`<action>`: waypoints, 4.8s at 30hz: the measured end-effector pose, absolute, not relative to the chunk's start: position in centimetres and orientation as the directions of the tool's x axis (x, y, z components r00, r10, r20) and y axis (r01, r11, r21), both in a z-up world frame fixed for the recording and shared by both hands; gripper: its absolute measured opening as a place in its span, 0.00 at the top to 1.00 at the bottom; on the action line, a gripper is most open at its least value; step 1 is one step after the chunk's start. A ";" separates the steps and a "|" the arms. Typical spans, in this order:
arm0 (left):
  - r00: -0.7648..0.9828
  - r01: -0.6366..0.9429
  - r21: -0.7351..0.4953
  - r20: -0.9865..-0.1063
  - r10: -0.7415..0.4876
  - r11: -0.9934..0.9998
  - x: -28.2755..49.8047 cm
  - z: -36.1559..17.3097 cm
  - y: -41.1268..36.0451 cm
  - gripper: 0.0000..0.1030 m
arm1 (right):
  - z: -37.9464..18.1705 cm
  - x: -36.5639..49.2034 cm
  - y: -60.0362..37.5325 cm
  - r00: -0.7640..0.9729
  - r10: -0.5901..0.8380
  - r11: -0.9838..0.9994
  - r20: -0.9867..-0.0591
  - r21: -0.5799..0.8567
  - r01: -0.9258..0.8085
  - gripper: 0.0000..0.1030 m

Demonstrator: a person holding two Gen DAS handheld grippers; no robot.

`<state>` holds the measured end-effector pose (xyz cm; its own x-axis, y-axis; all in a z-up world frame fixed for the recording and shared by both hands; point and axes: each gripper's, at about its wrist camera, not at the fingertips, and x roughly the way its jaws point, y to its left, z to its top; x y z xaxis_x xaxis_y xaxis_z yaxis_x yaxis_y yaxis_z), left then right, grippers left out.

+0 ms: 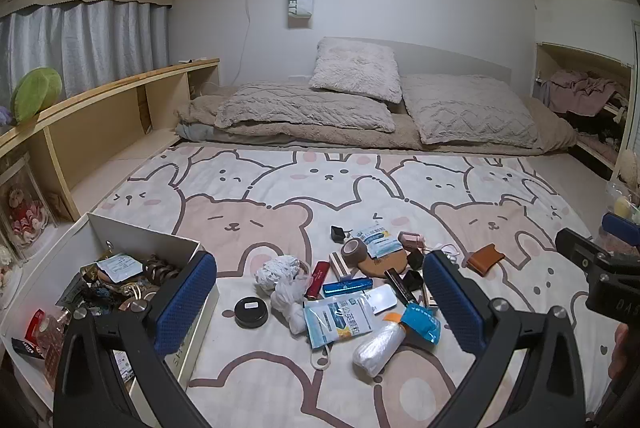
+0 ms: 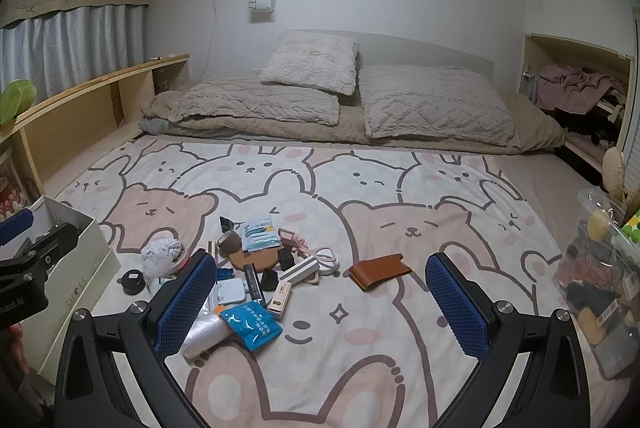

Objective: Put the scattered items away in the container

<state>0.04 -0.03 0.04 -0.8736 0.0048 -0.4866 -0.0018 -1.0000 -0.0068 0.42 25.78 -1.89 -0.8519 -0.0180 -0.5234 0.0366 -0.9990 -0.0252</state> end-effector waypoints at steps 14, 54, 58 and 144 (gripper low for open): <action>-0.872 -0.005 -0.004 -0.490 0.007 -1.000 0.0 -0.5 0.2 0.00 | -2.1 0.4 25.9 -0.851 -0.020 -0.999 -0.524 -0.024 0.038 0.00; -0.870 -0.008 -0.002 -0.493 0.008 -1.000 0.1 -0.8 0.6 0.00 | -2.8 0.1 26.0 -0.847 -0.015 -0.999 -0.531 -0.025 0.033 0.00; -0.869 -0.007 0.000 -0.494 0.006 -1.000 0.0 -0.9 0.6 0.00 | -2.7 0.1 26.1 -0.847 -0.014 -0.999 -0.531 -0.025 0.032 0.00; -0.531 -0.503 0.146 -0.830 0.171 -0.852 -8.1 -16.7 7.5 0.00 | -23.4 -11.4 27.1 -0.503 -0.099 -0.973 -0.858 -0.023 0.230 0.00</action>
<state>-8.06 7.51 -16.72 -0.5306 0.1710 -0.8302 -0.5029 -0.8519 0.1460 -11.42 27.05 -23.38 -0.5032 -0.0987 -0.8585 0.2301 -0.9729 -0.0231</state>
